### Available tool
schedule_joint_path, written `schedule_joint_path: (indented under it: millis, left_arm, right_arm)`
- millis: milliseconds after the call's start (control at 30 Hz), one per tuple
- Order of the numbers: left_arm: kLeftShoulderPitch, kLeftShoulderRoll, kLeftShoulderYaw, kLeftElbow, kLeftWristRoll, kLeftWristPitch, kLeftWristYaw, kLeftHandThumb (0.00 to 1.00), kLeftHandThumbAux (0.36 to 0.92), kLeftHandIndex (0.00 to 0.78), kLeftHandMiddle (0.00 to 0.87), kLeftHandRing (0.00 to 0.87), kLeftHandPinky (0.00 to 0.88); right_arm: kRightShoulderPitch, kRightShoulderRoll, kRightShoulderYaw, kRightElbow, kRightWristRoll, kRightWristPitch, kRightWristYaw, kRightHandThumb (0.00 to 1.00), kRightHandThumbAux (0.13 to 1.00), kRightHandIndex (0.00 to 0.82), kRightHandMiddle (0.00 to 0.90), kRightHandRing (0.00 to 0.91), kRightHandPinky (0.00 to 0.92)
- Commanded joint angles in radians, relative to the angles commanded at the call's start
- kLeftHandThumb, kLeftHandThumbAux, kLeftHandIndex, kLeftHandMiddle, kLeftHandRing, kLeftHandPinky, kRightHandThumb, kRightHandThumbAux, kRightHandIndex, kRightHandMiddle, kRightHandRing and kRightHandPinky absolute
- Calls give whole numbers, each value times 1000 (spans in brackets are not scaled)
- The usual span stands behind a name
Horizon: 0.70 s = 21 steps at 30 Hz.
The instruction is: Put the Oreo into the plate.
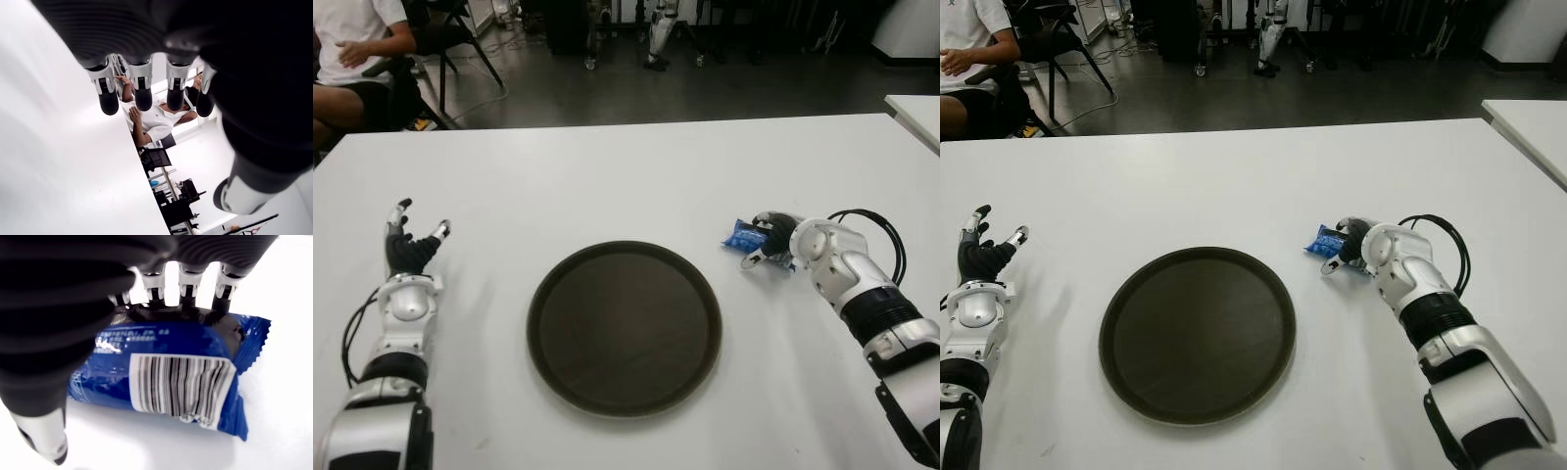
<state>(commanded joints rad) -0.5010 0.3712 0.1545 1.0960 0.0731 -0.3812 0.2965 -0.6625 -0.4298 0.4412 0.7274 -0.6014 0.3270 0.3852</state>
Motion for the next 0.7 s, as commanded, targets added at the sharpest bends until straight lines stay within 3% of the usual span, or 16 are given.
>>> schedule_joint_path:
  millis: [433,567,700]
  left_arm:
    - [-1,-3,2,-3,-5,-3,-6,0,722,0,0,0,0]
    - [-1,0,1,-1,-3,-1,-6,0,724,0,0,0,0]
    - [1,0,2,-2,-3,-2,-4,0,723,0,0,0,0]
  right_arm:
    - [2,-1,3,5,-7,-12,-15,0,717,38,64,21,0]
    - [-3,0,12,45,-15,-50,-50,0,726,34,68,26,0]
    - [-21,9,20,163,-23,-143,-135,0,753,51,77,47,31]
